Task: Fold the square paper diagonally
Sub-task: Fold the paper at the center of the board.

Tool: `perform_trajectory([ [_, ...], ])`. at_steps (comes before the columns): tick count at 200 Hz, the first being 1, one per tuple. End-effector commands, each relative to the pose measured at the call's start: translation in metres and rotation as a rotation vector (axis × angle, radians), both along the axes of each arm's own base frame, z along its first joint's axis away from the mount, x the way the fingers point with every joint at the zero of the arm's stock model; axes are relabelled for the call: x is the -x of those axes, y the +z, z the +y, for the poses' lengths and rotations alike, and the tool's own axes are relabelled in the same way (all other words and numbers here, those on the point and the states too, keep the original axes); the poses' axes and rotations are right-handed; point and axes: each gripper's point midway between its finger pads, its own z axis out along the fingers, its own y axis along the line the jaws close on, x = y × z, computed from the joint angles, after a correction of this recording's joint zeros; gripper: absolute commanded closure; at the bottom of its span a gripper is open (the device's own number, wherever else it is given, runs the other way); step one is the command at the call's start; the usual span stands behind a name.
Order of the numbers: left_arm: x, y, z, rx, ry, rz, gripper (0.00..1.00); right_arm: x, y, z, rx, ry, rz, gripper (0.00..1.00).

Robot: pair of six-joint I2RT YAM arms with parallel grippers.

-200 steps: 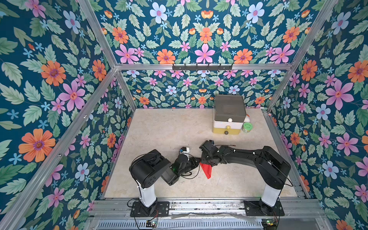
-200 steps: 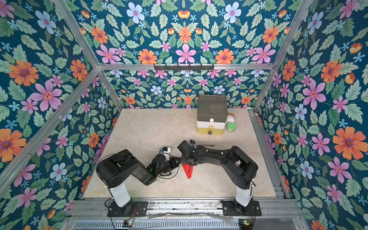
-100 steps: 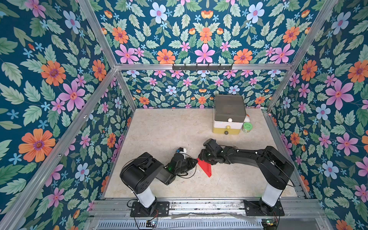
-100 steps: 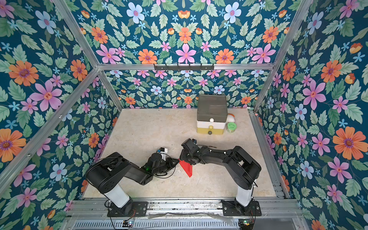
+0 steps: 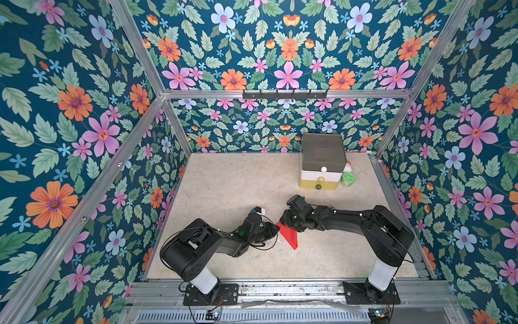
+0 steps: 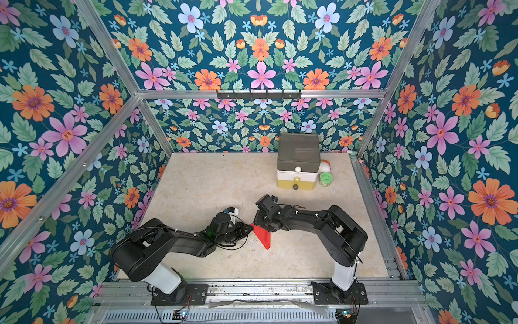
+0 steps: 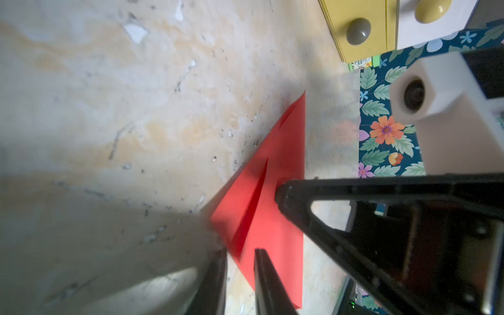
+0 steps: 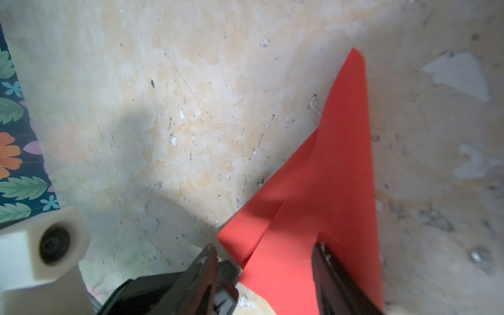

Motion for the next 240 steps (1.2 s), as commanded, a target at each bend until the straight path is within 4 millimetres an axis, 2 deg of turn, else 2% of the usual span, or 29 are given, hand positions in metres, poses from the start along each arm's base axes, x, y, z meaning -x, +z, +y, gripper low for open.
perform_trajectory([
  [1, 0.004, -0.007, -0.001, -0.033, -0.031, 0.014, 0.75, 0.011, -0.013, -0.009, 0.048, -0.002, 0.056, 0.40],
  [34, 0.001, -0.017, -0.004, -0.052, -0.026, 0.039, 0.77, 0.011, -0.013, -0.009, 0.045, -0.002, 0.057, 0.43],
  [56, -0.001, -0.034, 0.006, -0.132, 0.015, 0.088, 0.79, 0.011, -0.012, -0.010, 0.047, 0.001, 0.057, 0.48],
  [82, 0.002, -0.049, 0.017, -0.212, 0.042, 0.135, 0.81, 0.011, -0.011, -0.010, 0.049, 0.004, 0.054, 0.49],
  [128, 0.007, -0.050, 0.025, -0.248, 0.043, 0.150, 0.81, 0.005, -0.001, -0.011, 0.057, -0.009, 0.025, 0.45],
  [149, 0.004, -0.036, 0.030, -0.272, 0.059, 0.121, 0.80, 0.005, -0.003, -0.012, 0.069, -0.004, 0.034, 0.45],
  [173, -0.011, 0.005, 0.034, -0.291, 0.088, 0.029, 0.73, 0.006, -0.004, -0.012, 0.067, -0.005, 0.036, 0.45],
  [187, -0.017, 0.023, 0.025, -0.260, 0.071, -0.006, 0.71, 0.006, -0.005, -0.011, 0.057, -0.003, 0.037, 0.47],
  [201, -0.018, 0.025, 0.013, -0.222, 0.037, -0.007, 0.73, 0.006, -0.006, -0.011, 0.060, -0.005, 0.041, 0.54],
  [217, -0.018, 0.018, 0.002, -0.177, 0.006, 0.005, 0.75, 0.005, -0.009, -0.013, 0.063, -0.012, 0.046, 0.61],
  [240, -0.027, 0.014, -0.005, -0.151, 0.004, -0.007, 0.77, 0.004, -0.008, -0.013, 0.060, -0.015, 0.047, 0.72],
])
